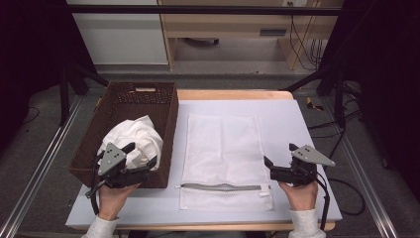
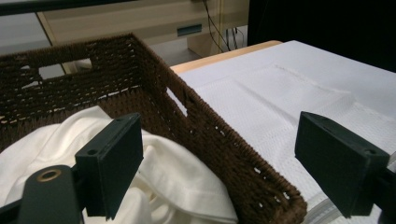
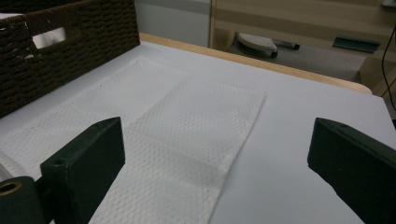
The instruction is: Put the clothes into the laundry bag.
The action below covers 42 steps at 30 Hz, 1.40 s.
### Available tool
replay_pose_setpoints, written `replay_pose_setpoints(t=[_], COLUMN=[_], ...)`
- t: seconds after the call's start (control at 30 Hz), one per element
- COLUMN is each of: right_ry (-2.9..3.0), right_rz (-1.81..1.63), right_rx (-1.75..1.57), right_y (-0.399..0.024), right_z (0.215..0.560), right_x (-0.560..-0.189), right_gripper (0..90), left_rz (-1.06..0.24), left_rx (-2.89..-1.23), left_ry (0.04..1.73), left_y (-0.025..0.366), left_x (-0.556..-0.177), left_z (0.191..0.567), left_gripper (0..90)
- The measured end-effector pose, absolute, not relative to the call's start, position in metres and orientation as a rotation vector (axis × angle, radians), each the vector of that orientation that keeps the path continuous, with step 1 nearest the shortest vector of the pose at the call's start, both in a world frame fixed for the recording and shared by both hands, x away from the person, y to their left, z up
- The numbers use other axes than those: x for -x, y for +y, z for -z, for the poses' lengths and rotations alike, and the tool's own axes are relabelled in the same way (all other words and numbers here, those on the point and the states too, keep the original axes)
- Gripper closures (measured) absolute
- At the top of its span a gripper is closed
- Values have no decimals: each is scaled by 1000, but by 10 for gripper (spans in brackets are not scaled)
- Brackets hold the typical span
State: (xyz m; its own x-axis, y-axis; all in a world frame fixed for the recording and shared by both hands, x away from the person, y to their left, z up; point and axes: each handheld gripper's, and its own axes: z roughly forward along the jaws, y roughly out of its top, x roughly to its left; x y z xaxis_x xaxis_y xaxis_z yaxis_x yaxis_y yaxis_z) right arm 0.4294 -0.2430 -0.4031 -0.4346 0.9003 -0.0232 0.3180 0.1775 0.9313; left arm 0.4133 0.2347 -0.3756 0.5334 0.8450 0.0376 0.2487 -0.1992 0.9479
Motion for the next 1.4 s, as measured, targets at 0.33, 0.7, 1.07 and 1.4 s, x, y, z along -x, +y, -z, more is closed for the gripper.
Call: replay_pose_setpoints(t=[0.33,0.7,1.07,1.4], right_ry=[1898,1972,2085,2283], right_rz=[-1249,-1266,-1238,-1187], right_rx=[-1142,-1098,-1055,-992], right_y=[-228,-207,-186,-154], right_z=[402,409,420,445], right_x=[-428,-430,-433,-436], right_gripper=[82,124,212,347], left_rz=[-694,-549,-424,-338], left_rx=[-1742,-1845,-2015,-2169], left_ry=[838,752,715,666], left_y=[197,151,117,94], left_x=[-395,-389,-393,-396], left_z=[373,396,432,466], left_gripper=[274,459,703,873])
